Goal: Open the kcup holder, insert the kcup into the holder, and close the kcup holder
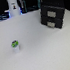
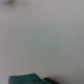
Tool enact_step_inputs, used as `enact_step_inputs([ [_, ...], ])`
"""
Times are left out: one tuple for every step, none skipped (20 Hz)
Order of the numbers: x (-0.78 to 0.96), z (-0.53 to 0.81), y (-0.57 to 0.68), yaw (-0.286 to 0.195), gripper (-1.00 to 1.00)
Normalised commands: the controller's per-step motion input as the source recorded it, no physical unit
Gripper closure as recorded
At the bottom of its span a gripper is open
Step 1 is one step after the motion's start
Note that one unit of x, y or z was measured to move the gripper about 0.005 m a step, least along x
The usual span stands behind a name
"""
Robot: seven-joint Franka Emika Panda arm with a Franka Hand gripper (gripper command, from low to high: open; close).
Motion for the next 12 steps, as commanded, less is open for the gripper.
enact_step_inputs([
  [-0.21, 0.12, 0.65, -0.18, -1.0],
  [-0.23, 0.14, 0.66, -0.177, -1.0],
  [-0.23, 0.14, 0.66, -0.177, -1.0],
  [-0.24, 0.14, 0.67, -0.181, -1.0],
  [-0.24, 0.14, 0.68, -0.18, -1.0],
  [-0.26, 0.14, 0.68, -0.18, -1.0],
  [-0.27, 0.13, 0.68, -0.18, -1.0],
  [-0.27, 0.12, 0.68, -0.181, -1.0],
  [-0.26, 0.09, 0.68, -0.183, -1.0],
  [-0.26, 0.07, 0.67, -0.182, -1.0],
  [-0.23, 0.01, 0.69, -0.188, -1.0],
  [-0.21, 0.01, 0.7, -0.194, -1.0],
])
